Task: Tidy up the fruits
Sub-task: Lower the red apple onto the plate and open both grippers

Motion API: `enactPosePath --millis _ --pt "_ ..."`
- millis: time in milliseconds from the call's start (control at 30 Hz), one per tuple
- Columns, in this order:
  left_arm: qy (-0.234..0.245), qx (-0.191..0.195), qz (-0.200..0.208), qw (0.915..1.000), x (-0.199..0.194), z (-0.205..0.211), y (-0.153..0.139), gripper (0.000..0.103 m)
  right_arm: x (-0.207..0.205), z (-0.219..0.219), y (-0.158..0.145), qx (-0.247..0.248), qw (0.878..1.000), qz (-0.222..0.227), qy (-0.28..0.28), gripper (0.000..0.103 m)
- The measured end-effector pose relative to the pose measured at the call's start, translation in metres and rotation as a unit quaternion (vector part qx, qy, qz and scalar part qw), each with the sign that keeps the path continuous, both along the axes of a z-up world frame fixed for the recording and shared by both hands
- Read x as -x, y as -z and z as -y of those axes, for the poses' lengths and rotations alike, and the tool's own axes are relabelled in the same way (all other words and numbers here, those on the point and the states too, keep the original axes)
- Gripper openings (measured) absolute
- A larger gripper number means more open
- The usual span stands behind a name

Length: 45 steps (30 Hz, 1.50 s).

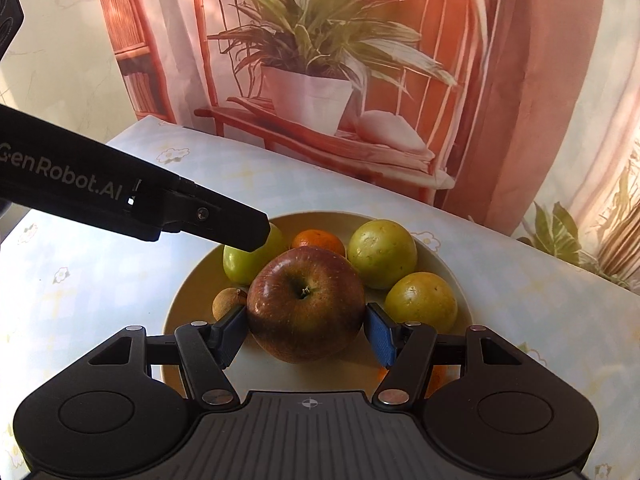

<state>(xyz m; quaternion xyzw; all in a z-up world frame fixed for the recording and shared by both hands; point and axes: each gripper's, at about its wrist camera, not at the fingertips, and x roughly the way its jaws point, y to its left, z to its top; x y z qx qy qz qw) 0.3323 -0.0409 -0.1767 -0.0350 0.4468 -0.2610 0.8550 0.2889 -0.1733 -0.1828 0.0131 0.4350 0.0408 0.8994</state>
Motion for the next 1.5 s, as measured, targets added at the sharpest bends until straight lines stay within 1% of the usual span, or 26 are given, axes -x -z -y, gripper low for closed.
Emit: enactPosePath --millis 200,567,667,833,967,1033,1100,1200,1367,1500 --pt "-0.025 -0.015 0.023 0.9993 0.004 -0.011 -0.003 0.037 -0.003 -0.005 0.001 0.023 1.0 0.008 0.007 0.059" --pt "-0.05 -0.046 0.058 0.996 0.016 -0.025 -0.011 0.04 -0.006 -0.009 -0.002 0.028 0.999 -0.001 0.017 0.061" --pt "-0.059 -0.054 0.064 0.9948 0.021 -0.03 -0.013 0.041 -0.001 -0.009 -0.009 0.024 0.999 0.013 0.016 0.064" --pt "-0.082 -0.064 0.067 0.9923 0.03 -0.039 -0.017 0.042 0.003 -0.011 -0.024 0.021 1.0 0.02 0.012 0.064" --pt "-0.096 -0.078 0.075 0.9894 0.04 -0.044 -0.021 0.044 0.012 -0.013 -0.035 0.014 0.999 0.027 0.014 0.064" --pt "-0.102 -0.085 0.078 0.988 0.045 -0.047 -0.024 0.049 0.019 -0.014 -0.041 0.013 0.999 0.029 0.02 0.064" --pt "-0.107 -0.092 0.085 0.9863 0.053 -0.05 -0.028 0.049 0.025 -0.015 -0.046 0.009 0.999 0.033 0.027 0.064" --pt "-0.113 -0.102 0.094 0.9839 0.062 -0.056 -0.033 0.049 0.035 -0.014 -0.053 0.0 0.998 0.037 0.041 0.064" --pt "-0.13 -0.127 0.112 0.977 0.081 -0.067 -0.044 0.05 0.055 -0.011 -0.063 -0.018 0.996 0.044 0.073 0.064" --pt "-0.136 -0.136 0.113 0.9749 0.095 -0.075 -0.049 0.054 0.073 -0.008 -0.068 -0.044 0.993 0.049 0.101 0.064"
